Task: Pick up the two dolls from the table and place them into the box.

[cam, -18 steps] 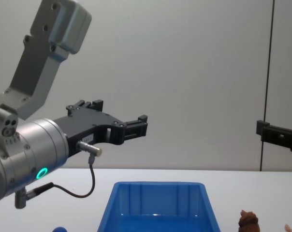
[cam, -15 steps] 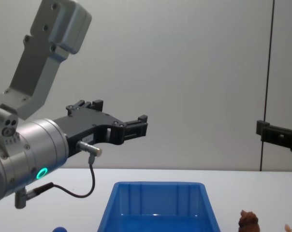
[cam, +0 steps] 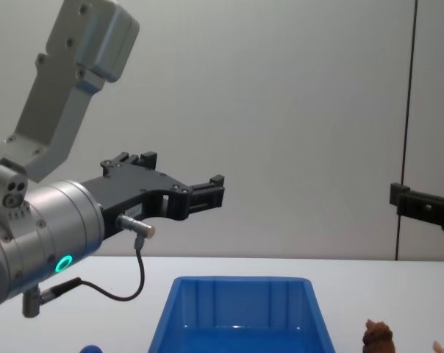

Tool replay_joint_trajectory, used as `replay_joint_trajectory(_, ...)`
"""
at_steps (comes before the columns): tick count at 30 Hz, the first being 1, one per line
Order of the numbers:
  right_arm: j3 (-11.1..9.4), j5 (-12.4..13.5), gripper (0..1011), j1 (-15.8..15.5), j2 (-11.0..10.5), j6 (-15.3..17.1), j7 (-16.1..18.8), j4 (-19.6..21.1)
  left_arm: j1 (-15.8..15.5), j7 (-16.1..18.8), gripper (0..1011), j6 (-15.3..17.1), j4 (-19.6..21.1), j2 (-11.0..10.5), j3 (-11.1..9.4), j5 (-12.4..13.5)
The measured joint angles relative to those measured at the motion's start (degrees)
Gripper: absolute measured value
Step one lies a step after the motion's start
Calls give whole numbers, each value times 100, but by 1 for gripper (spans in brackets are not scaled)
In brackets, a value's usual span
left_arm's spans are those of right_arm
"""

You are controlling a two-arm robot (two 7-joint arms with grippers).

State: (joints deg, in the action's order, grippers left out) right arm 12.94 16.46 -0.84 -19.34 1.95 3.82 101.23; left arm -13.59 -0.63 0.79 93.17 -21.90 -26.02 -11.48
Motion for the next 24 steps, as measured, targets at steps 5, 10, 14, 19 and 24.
replay_joint_trajectory(5, 0, 0, 1001, 0, 0, 0, 0, 0, 0, 0, 1002, 0, 0, 0, 0, 0)
replay_joint_trajectory(10, 0, 0, 1001, 0, 0, 0, 0, 0, 0, 0, 1001, 0, 0, 0, 0, 0)
replay_joint_trajectory(14, 0, 0, 1001, 0, 0, 0, 0, 0, 0, 0, 1002, 0, 0, 0, 0, 0)
replay_joint_trajectory(19, 0, 0, 1001, 0, 0, 0, 0, 0, 0, 0, 1002, 0, 0, 0, 0, 0)
replay_joint_trajectory(24, 0, 0, 1001, 0, 0, 0, 0, 0, 0, 0, 1002, 0, 0, 0, 0, 0)
